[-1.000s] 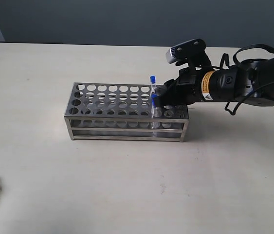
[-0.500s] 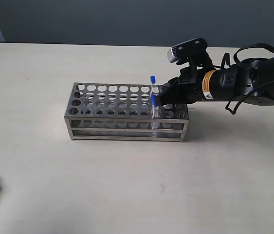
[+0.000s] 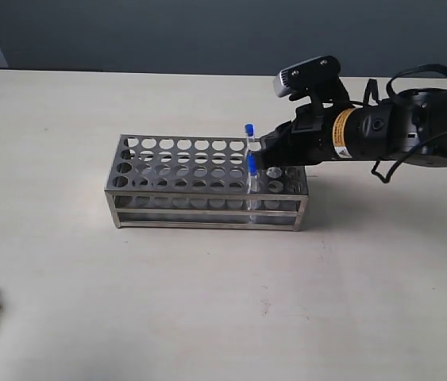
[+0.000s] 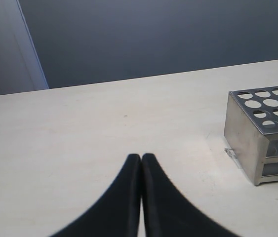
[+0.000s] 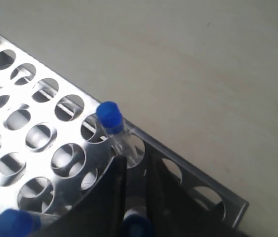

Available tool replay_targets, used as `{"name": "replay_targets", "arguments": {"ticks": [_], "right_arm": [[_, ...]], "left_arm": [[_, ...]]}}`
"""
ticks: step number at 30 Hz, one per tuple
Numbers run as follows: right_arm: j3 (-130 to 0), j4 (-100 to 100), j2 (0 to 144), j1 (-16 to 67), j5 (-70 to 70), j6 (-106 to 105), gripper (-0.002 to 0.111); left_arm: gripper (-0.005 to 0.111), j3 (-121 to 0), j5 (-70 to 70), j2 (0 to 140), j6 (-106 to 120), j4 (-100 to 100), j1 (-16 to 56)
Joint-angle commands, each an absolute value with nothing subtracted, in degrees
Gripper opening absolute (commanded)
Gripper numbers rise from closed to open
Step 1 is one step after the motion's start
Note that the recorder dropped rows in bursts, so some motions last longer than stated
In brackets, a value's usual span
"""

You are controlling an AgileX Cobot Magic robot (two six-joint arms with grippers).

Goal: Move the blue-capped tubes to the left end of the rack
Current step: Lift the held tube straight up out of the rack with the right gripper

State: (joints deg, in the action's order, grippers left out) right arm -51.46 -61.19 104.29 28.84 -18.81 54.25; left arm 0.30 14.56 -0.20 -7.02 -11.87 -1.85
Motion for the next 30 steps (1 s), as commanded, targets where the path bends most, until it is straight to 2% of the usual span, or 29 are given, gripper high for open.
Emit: {"name": "replay_targets", "arguments": {"ticks": [1, 30], "right_arm": [[-51.1, -63.3, 102.5, 28.7, -18.6, 56.3, -0.001], [-51.7, -77.1, 93.2, 28.7, -19.2, 69.4, -0.001]], "left_arm": [[0.001, 0.0, 14.1, 0.0, -7.1, -11.6, -1.6], [0.001, 0.0, 14.1, 0.0, -7.1, -11.6, -1.6]]}}
